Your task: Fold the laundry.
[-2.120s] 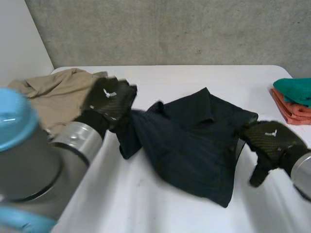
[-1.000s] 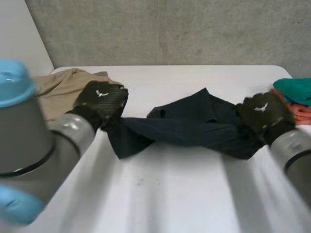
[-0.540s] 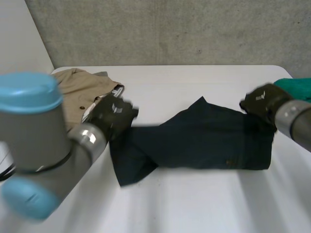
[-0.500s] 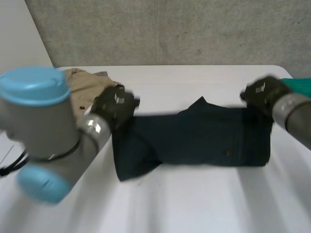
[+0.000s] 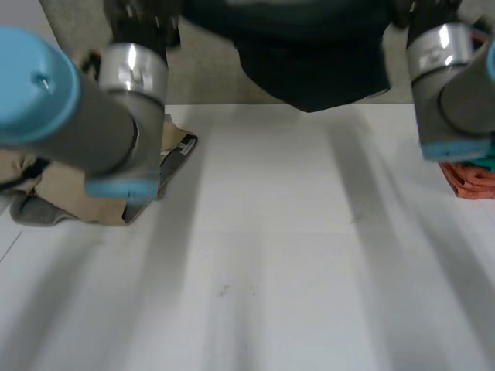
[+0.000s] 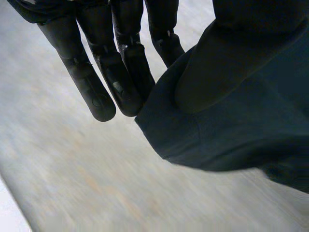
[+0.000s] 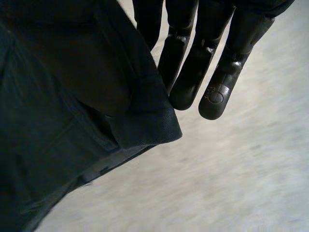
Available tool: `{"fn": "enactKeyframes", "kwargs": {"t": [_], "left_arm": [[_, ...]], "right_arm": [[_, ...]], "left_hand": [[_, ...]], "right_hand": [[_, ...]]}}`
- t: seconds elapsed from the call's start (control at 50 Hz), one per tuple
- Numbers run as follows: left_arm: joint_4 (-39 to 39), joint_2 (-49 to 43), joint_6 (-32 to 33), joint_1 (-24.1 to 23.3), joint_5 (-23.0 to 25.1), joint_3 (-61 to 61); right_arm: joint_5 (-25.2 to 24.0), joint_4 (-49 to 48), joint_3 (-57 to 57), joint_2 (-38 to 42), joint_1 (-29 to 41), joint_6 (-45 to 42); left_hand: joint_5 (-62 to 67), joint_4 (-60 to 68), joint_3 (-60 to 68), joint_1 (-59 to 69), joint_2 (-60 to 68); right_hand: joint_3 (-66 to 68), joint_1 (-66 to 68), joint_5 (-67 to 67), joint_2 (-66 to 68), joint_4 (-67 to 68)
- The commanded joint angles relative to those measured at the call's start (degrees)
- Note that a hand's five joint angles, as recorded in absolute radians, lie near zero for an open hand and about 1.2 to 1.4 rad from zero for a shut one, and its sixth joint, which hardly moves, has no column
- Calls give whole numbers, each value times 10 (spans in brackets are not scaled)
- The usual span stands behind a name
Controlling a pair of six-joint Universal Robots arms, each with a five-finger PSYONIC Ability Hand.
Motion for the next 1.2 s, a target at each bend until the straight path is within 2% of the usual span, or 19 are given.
{"fn": "enactKeyframes", "kwargs": {"t": [0.02, 0.18, 0.26, 0.44, 0.58, 0.84, 0.94, 1.0, 1.1, 1.12, 1.2], "left_arm": [[-18, 1, -2, -4, 2, -170], [-47, -44, 0, -12, 1, -269], [-130, -37, -3, -18, -1, -294], [-269, 59, -7, -23, -20, -352], [-368, 114, -6, -65, -23, -394], [-437, 159, 1, -115, -20, -420], [-422, 139, 1, -111, -14, -375], [-374, 80, 2, -96, -18, -311], [-306, -3, 7, -51, -16, -188], [-285, -37, 12, -42, -16, -133], [-228, -102, 36, -35, -14, -2]], "right_arm": [[-16, 91, 111, 36, 0, 10], [-23, 156, 197, 72, 0, -22], [-17, 193, 231, 57, 3, -49], [-11, 302, 310, -54, 0, -60], [-2, 401, 364, -106, -1, -71], [4, 503, 470, -204, -10, -151], [-3, 492, 454, -207, -7, -161], [1, 456, 429, -190, -2, -157], [28, 381, 325, -108, 1, -123], [33, 377, 309, -100, 1, -117], [55, 347, 197, -56, 3, -82]], "left_hand": [[127, 111, 115, 141, 112], [127, 111, 115, 141, 112], [127, 111, 115, 141, 112], [127, 111, 115, 141, 112], [127, 111, 115, 141, 112], [127, 111, 115, 141, 112], [127, 111, 115, 141, 112], [127, 111, 115, 141, 112], [127, 111, 115, 141, 112], [127, 111, 115, 141, 112], [127, 111, 115, 141, 112]], "right_hand": [[119, 193, 139, 123, 118], [119, 193, 139, 123, 118], [119, 193, 139, 123, 118], [119, 193, 139, 123, 118], [119, 193, 139, 123, 118], [119, 193, 139, 123, 118], [119, 193, 139, 123, 118], [119, 193, 139, 123, 118], [119, 193, 139, 123, 118], [119, 193, 139, 123, 118], [119, 193, 139, 123, 118]]}}
